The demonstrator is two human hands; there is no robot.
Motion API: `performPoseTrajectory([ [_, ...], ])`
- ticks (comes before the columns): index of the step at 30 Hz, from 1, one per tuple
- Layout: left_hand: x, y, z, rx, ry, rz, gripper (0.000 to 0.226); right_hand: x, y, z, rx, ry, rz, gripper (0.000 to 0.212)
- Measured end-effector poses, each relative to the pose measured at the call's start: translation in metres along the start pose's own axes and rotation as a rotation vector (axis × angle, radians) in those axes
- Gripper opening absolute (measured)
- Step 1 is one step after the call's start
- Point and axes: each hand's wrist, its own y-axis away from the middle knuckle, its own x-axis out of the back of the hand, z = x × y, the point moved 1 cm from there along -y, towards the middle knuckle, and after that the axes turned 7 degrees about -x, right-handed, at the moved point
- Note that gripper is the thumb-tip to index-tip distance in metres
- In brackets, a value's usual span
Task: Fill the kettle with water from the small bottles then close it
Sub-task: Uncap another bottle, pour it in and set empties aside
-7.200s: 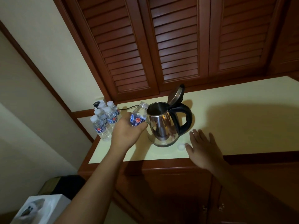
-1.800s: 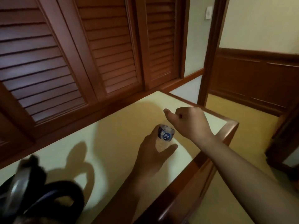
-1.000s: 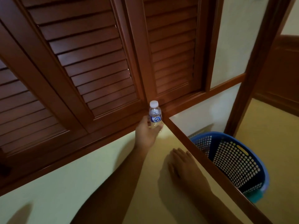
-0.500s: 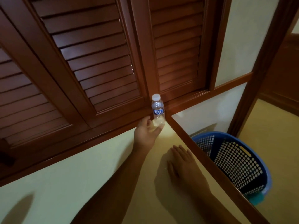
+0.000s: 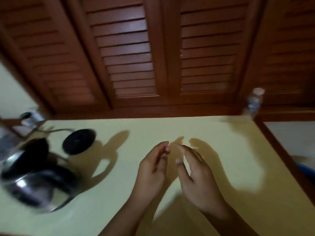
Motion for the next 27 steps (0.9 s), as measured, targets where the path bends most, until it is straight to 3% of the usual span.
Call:
performPoseTrajectory([
  [15, 0.248, 0.160, 0.006, 0.009, -0.074, 0.649, 0.034, -0.155, 0.074, -0.204, 0.381, -0.343, -0.309, 0.033],
  [21, 0.351, 0.180, -0.028, 0.033, -0.071, 0.701, 0.028, -0.230, 0.086, -0.272, 0.421, -0.335, -0.342, 0.034],
  [27, 0.464, 0.162, -0.082, 0.056, -0.185, 0.615, 0.031, -0.340, 0.061, -0.346, 0.369, -0.232, -0.326, 0.033],
])
